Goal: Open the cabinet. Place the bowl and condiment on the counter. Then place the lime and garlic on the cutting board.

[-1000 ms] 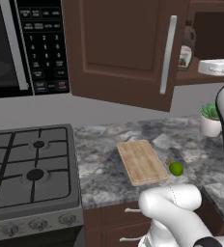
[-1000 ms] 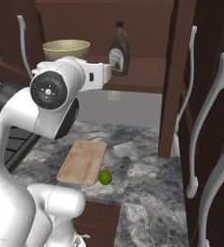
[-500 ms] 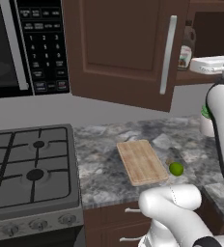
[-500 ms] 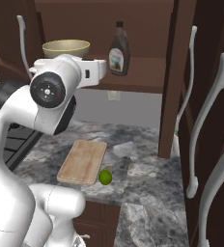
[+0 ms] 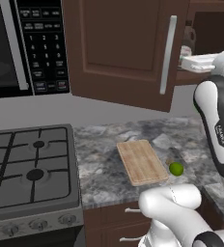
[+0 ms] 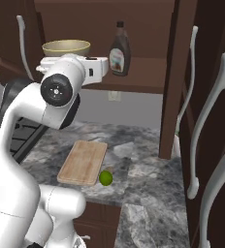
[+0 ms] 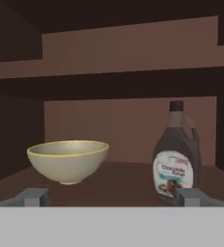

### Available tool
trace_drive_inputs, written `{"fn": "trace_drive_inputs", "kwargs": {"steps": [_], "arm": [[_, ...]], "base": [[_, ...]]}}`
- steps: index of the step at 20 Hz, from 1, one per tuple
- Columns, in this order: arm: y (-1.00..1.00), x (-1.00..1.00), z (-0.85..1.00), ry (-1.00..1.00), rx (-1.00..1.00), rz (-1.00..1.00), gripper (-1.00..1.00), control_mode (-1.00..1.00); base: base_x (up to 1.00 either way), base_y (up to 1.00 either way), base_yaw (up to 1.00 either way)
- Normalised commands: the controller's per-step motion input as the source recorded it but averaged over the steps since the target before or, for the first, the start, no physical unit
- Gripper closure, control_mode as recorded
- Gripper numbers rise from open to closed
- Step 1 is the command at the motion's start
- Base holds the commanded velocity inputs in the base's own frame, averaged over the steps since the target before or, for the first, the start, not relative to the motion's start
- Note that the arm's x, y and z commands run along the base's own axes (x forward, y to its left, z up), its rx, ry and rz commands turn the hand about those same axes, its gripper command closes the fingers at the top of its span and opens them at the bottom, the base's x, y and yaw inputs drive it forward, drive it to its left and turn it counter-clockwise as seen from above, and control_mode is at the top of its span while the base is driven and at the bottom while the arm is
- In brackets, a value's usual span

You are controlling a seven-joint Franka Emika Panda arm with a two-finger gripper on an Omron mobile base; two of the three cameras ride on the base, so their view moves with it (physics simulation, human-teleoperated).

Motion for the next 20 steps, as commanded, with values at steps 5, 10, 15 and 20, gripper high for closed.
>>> {"fn": "trace_drive_inputs", "kwargs": {"steps": [5,10,15,20], "arm": [[0.07,0.28,-0.02,-0.05,-0.01,0.01,-1.0,-1.0],[0.06,0.19,-0.06,-0.1,-0.03,0.02,-1.0,-1.0],[0.05,0.13,-0.04,-0.1,-0.02,0.03,-1.0,-1.0],[0.33,0.0,0.0,-0.06,-0.01,0.05,-1.0,-1.0]], "base": [[0.0,0.0,0.0],[0.0,0.0,0.0],[0.0,0.0,0.0],[0.0,0.0,0.0]]}}
